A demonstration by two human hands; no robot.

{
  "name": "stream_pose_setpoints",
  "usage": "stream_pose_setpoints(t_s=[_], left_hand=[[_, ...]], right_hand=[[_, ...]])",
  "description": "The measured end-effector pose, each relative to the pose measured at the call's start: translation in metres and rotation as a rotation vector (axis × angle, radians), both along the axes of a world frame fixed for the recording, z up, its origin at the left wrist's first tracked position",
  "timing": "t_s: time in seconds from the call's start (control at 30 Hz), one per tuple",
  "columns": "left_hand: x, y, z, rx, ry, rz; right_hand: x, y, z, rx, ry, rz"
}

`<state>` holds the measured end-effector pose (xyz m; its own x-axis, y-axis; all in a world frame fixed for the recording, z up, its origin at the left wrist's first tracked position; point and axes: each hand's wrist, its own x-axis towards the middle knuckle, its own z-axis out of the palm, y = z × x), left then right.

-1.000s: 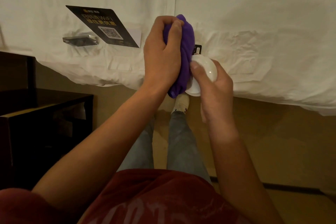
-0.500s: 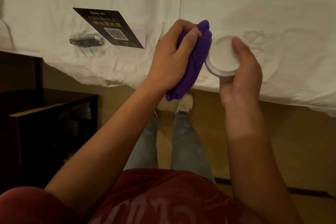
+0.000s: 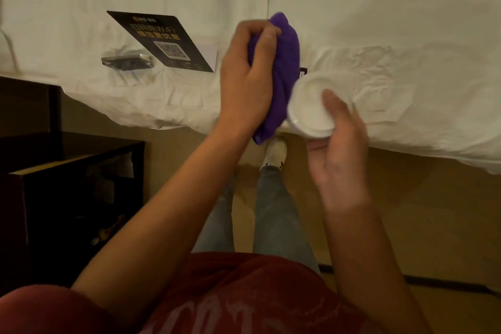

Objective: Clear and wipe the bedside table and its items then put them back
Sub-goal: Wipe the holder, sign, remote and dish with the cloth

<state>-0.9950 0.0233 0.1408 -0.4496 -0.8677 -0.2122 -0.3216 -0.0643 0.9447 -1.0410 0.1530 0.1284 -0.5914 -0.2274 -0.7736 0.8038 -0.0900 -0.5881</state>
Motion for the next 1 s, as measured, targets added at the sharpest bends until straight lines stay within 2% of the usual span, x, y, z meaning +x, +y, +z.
stream_pose_setpoints(t_s=[0.1,0.23,0.3,0.5,0.6,0.77,1.0], left_hand=[[-0.007,-0.022,0.000,-0.048,-0.016,-0.089],[-0.013,-0.020,0.005,-0.103,-0.021,-0.241],[-0.012,-0.017,0.003,-0.119,-0.021,-0.238],[0.008,0.009,-0.006,0.045,-0.027,-0.221],[0.015,0.032,-0.004,0.087,-0.003,-0.233],[0.015,0.038,-0.003,0.080,0.013,-0.056],[0.013,0.001,-0.007,0.051,0.012,0.057]], right_hand=[[0.021,0.002,0.003,-0.005,0.055,0.237],[0.022,0.004,-0.004,0.086,0.129,0.521],[0.015,0.006,-0.006,0.083,0.120,0.474],[-0.022,0.004,-0.008,0.056,0.086,-0.032],[-0.032,-0.011,-0.009,0.003,0.106,-0.149],[-0.023,-0.025,-0.005,0.056,0.145,-0.056],[0.010,0.009,-0.002,-0.039,0.078,0.206]])
